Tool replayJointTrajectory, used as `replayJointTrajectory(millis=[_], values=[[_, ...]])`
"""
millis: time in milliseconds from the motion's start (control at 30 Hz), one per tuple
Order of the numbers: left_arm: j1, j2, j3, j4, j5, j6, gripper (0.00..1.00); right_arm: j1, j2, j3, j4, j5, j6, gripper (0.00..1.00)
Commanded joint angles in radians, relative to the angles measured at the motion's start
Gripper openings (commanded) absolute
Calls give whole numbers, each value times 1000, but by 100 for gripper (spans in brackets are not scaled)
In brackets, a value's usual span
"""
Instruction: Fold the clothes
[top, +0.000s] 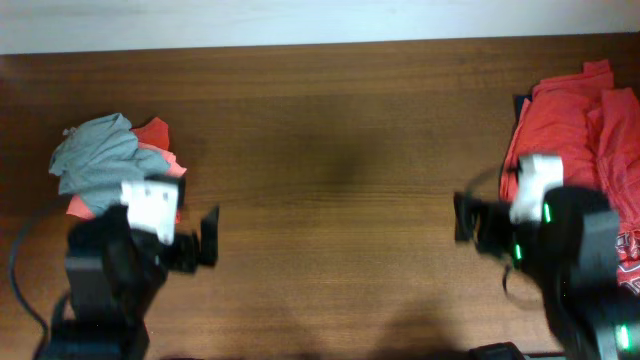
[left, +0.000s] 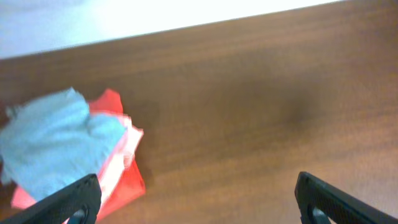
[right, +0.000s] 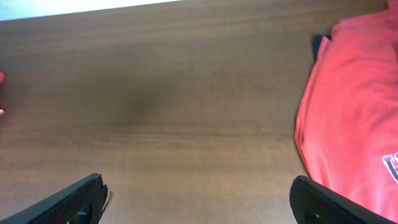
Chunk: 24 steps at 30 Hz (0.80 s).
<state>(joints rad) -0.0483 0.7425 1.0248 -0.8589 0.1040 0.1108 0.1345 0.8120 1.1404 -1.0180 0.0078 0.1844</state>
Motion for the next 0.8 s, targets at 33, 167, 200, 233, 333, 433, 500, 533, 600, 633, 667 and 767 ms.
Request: replayJointTrajectory(millis=[33, 167, 200, 233, 333, 433, 500, 533, 600, 633, 667, 767], values=[[0, -126, -143, 23, 4, -16, 99, 5, -248, -124, -31, 31, 16, 99], [0, -135, -163, -73, 4, -16, 99, 5, -348, -132, -124, 30, 16, 99], [0, -135, -163, -96, 4, -16, 99, 5, -355, -132, -135, 31, 16, 99], [0, -135, -163, -118, 4, -16, 99, 5, -362, -132, -151, 31, 16, 99], [0, -135, -163, -177, 4, -16, 99, 5, -362, -132, -175, 30, 16, 99], [0, -135, -163, -199, 4, -16, 99, 5, -362, -132, -175, 31, 16, 99], [0, -135, -163, -201, 4, -16, 99, 5, -362, -132, -189, 31, 15, 99], [0, -135, -163, -201, 4, -16, 99, 5, -362, -132, -212, 31, 15, 99], [0, -135, -163, -201, 4, -16, 99, 3, -376, -137, -206, 51, 4, 99], [0, -135, -163, -201, 4, -16, 99, 2, -387, -143, -189, 59, 3, 99], [0, -135, -163, -201, 4, -16, 99, 2, -398, -153, -171, 64, -8, 99], [0, -135, -163, -201, 4, -16, 99, 1, -459, -225, -65, 64, -77, 99]])
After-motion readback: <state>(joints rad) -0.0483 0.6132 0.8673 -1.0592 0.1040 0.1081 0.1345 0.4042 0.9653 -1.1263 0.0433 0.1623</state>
